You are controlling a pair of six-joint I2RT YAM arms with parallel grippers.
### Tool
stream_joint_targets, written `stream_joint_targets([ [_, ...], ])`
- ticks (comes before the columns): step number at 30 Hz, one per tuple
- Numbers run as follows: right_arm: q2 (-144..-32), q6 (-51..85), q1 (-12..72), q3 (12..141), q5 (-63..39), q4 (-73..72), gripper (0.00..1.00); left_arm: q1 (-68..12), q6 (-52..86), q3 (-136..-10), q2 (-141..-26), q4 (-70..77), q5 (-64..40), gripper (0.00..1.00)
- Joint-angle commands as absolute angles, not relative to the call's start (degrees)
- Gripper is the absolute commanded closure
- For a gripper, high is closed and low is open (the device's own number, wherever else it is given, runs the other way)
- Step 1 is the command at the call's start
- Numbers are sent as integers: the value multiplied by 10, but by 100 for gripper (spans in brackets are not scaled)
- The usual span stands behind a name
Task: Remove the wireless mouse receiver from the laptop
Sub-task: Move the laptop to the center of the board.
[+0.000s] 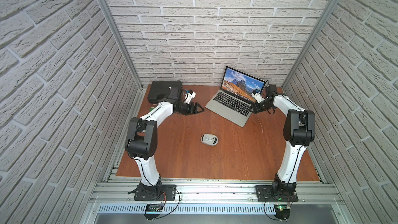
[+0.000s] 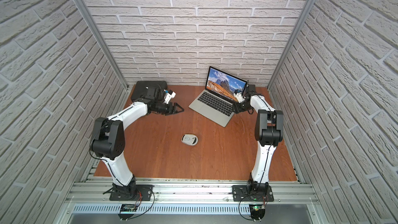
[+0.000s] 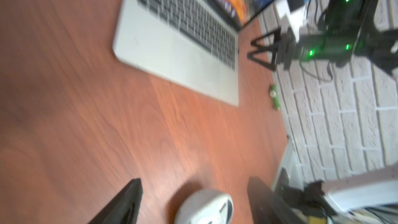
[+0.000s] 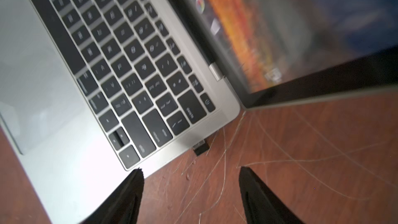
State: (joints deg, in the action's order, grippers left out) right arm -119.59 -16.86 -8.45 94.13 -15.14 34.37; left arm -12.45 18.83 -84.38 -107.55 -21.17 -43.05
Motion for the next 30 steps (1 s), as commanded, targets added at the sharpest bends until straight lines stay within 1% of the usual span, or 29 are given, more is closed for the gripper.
stream_joint_targets([
  [1,-1179,-72,-104,956,-178,261,23,-118,161,-921,-1136,-211,-400,18],
  [4,-1202,-52,-114,981,-172,237,21,-118,173,-940,-1162,-180,-414,18],
  [8,-1248,-53,-122,1030,-194,215,21,-119,180,-918,-1159,-145,-419,17],
  [13,-1316,-82,-122,1123,-297,225,26,-121,164,-879,-1129,-126,-423,17],
  [15,-1340,-94,-121,1156,-333,237,31,-122,156,-867,-1118,-125,-425,16],
  [17,-1352,-100,-120,1172,-372,231,39,-122,151,-854,-1108,-118,-423,17],
  [19,-1358,-108,-117,1181,-403,230,49,-121,150,-840,-1098,-110,-419,16],
  [21,-1355,-131,-111,1184,-437,240,62,-121,147,-833,-1094,-108,-423,16],
  [26,-1335,-226,-85,1177,-505,296,81,-121,145,-828,-1099,-105,-425,16],
  [28,-1331,-261,-77,1174,-543,319,84,-121,145,-822,-1096,-98,-424,16],
  [30,-1327,-292,-66,1166,-576,330,95,-121,142,-815,-1092,-90,-424,16],
])
